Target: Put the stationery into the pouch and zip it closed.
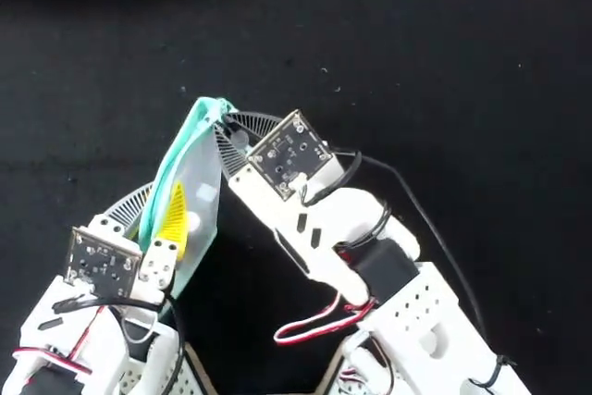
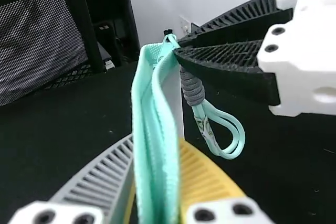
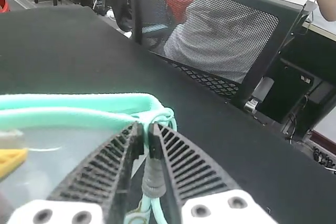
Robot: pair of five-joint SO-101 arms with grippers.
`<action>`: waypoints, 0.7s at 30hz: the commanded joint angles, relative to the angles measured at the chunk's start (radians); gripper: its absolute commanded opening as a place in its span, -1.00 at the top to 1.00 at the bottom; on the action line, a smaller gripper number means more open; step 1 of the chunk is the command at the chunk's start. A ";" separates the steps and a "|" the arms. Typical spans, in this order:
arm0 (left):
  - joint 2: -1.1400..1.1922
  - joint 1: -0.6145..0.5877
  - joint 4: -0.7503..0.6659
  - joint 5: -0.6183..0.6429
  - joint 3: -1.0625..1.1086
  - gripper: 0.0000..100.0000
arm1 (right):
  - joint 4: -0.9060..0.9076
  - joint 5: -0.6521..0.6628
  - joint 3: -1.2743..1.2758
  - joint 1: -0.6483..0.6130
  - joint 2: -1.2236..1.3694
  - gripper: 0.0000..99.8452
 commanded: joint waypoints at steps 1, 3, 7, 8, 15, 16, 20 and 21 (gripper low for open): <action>-0.002 0.013 -0.005 -0.017 -0.041 0.94 | -0.057 0.008 -0.062 0.034 0.004 0.98; -0.002 0.013 -0.005 -0.017 -0.041 0.94 | -0.064 0.008 -0.068 0.078 0.004 0.98; -0.002 0.013 -0.005 -0.017 -0.041 0.94 | -0.064 0.008 -0.068 0.146 0.004 0.98; -0.002 0.013 -0.005 -0.017 -0.041 0.94 | -0.064 0.008 -0.065 0.153 0.004 0.98; -0.002 0.013 -0.005 -0.017 -0.041 0.94 | -0.057 0.008 -0.062 0.163 0.004 0.98; -0.002 0.013 -0.005 -0.017 -0.041 0.94 | -0.055 0.008 -0.061 0.163 0.004 0.98; -0.002 0.013 -0.005 -0.017 -0.041 0.94 | 0.074 0.000 -0.074 0.135 -0.005 0.84; -0.002 0.013 -0.005 -0.017 -0.041 0.94 | 0.117 0.000 -0.085 0.114 -0.005 0.76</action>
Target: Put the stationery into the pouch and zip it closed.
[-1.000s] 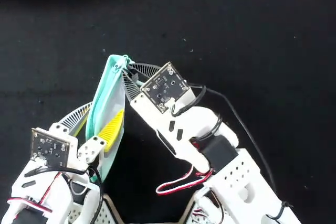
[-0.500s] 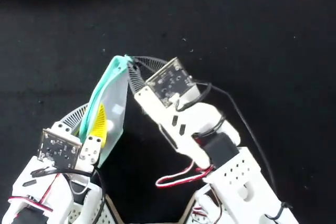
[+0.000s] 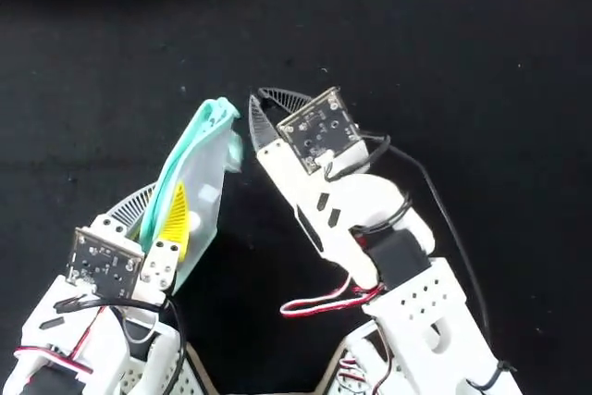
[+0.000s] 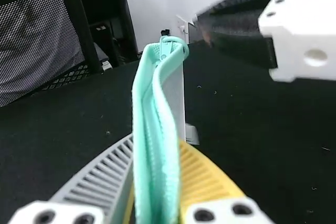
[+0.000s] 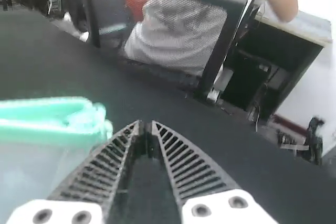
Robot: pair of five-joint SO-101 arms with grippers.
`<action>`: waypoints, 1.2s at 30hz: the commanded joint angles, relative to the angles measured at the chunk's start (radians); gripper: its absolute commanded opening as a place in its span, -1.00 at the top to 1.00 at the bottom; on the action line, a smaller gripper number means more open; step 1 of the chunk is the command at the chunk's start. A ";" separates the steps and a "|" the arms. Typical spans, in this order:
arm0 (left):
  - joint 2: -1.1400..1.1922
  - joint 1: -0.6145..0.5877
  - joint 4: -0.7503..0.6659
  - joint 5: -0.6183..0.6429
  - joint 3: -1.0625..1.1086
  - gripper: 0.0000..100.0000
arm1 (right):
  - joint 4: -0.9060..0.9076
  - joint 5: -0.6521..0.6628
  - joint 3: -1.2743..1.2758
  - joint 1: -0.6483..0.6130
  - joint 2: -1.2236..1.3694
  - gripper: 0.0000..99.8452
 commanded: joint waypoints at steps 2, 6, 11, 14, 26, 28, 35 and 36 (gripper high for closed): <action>-0.002 0.008 -0.005 -0.014 -0.041 0.94 | 0.150 0.002 -0.097 -0.068 0.001 0.61; -0.002 0.008 -0.005 -0.014 -0.041 0.94 | 0.115 0.002 -0.094 -0.080 0.002 0.56; -0.002 0.008 -0.005 -0.014 -0.041 0.94 | 0.038 0.008 -0.102 -0.080 0.051 0.56; -0.002 0.008 -0.005 -0.015 -0.041 0.94 | 0.028 0.008 -0.119 -0.081 0.131 0.56; -0.002 0.008 -0.005 -0.017 -0.041 0.94 | 0.074 0.006 -0.082 -0.143 0.185 0.56; -0.002 0.008 -0.005 -0.017 -0.041 0.94 | 0.074 0.003 -0.076 -0.172 0.188 0.56; -0.002 0.008 -0.005 -0.017 -0.041 0.94 | 0.002 0.002 -0.071 -0.201 0.191 0.56; -0.002 0.008 -0.005 -0.017 -0.041 0.94 | -0.020 0.002 -0.070 -0.201 0.193 0.56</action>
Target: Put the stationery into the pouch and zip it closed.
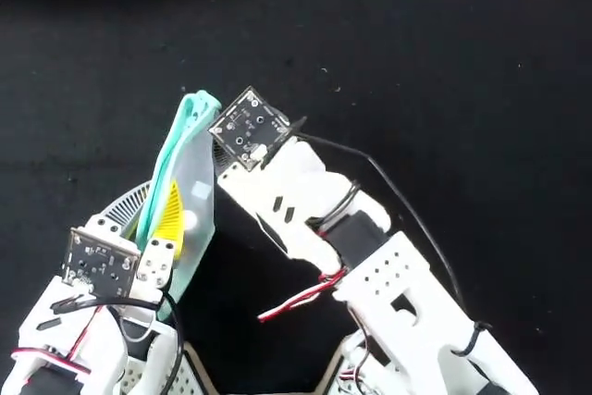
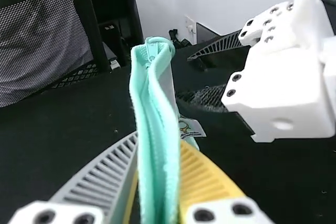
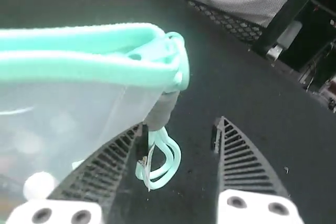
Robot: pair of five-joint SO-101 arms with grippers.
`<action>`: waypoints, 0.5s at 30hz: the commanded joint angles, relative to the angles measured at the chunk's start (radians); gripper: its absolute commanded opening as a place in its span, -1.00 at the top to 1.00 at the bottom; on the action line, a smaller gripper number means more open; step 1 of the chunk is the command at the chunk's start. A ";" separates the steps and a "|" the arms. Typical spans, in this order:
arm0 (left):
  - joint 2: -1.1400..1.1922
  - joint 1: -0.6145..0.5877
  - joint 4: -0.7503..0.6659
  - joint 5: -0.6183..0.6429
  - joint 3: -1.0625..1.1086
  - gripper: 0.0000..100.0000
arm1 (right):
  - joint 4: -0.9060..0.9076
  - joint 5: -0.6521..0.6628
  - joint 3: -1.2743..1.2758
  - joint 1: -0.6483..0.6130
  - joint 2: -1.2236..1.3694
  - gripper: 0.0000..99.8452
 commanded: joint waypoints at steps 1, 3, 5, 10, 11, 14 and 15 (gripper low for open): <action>-0.002 0.016 -0.005 -0.011 -0.041 0.94 | -0.092 -0.002 -0.002 -0.034 -0.012 0.56; -0.002 0.016 -0.005 -0.011 -0.041 0.94 | -0.149 -0.002 0.013 -0.034 -0.012 0.56; -0.002 0.016 -0.005 -0.011 -0.041 0.94 | -0.210 -0.002 0.041 -0.035 -0.002 0.56; -0.002 0.015 -0.005 -0.012 -0.041 0.94 | -0.270 -0.002 0.097 -0.032 0.074 0.56; -0.002 0.015 -0.005 -0.012 -0.041 0.94 | -0.270 -0.002 0.113 -0.032 0.084 0.56; -0.002 0.015 -0.005 -0.012 -0.041 0.94 | -0.270 -0.002 0.186 -0.032 0.081 0.56; -0.002 0.015 -0.005 -0.012 -0.041 0.94 | -0.270 -0.002 0.214 -0.037 0.071 0.56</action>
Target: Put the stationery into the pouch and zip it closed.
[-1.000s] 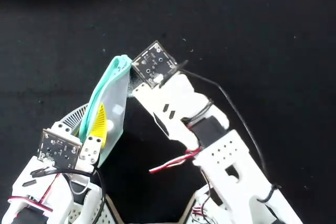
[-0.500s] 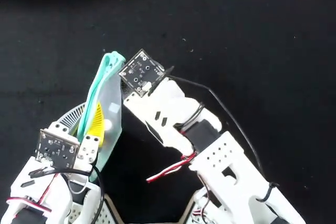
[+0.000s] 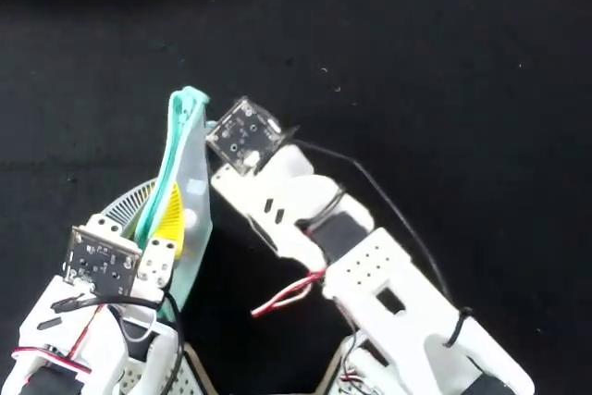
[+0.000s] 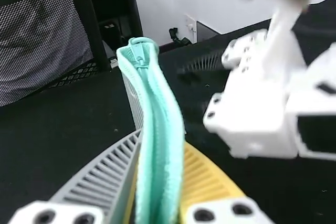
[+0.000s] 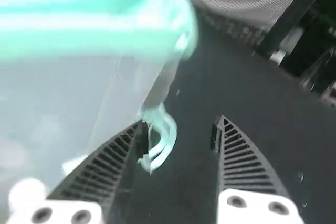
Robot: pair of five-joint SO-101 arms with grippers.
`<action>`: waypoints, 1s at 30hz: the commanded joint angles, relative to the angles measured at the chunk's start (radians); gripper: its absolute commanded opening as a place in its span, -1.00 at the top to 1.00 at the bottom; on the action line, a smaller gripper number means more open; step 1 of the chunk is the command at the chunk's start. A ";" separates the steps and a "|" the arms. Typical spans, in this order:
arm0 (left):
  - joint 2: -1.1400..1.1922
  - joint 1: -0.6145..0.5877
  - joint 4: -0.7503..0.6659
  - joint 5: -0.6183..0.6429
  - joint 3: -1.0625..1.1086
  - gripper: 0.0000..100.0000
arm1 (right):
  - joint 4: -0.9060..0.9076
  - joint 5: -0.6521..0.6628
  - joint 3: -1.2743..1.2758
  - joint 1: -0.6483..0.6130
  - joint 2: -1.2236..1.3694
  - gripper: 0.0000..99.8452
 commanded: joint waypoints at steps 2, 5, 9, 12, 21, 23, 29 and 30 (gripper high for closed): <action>-0.003 0.015 -0.005 -0.011 -0.041 0.94 | -0.023 0.002 0.090 -0.038 -0.035 0.56; -0.003 0.015 -0.005 -0.011 -0.041 0.94 | -0.028 0.002 0.136 -0.037 -0.081 0.56; -0.003 0.015 -0.005 -0.011 -0.041 0.94 | -0.032 0.005 0.145 -0.035 -0.097 0.56; -0.003 0.015 -0.005 -0.011 -0.041 0.94 | -0.104 0.008 0.154 -0.029 -0.088 0.56; -0.003 0.015 -0.005 -0.011 -0.041 0.94 | -0.221 0.008 0.048 0.029 0.189 0.56; -0.003 0.015 -0.005 -0.011 -0.041 0.94 | -0.221 0.008 0.012 0.029 0.249 0.56; -0.003 0.015 -0.005 -0.011 -0.041 0.94 | -0.222 0.008 -0.070 0.031 0.338 0.57; -0.003 0.015 -0.005 -0.011 -0.041 0.94 | -0.222 0.008 -0.073 0.031 0.335 0.60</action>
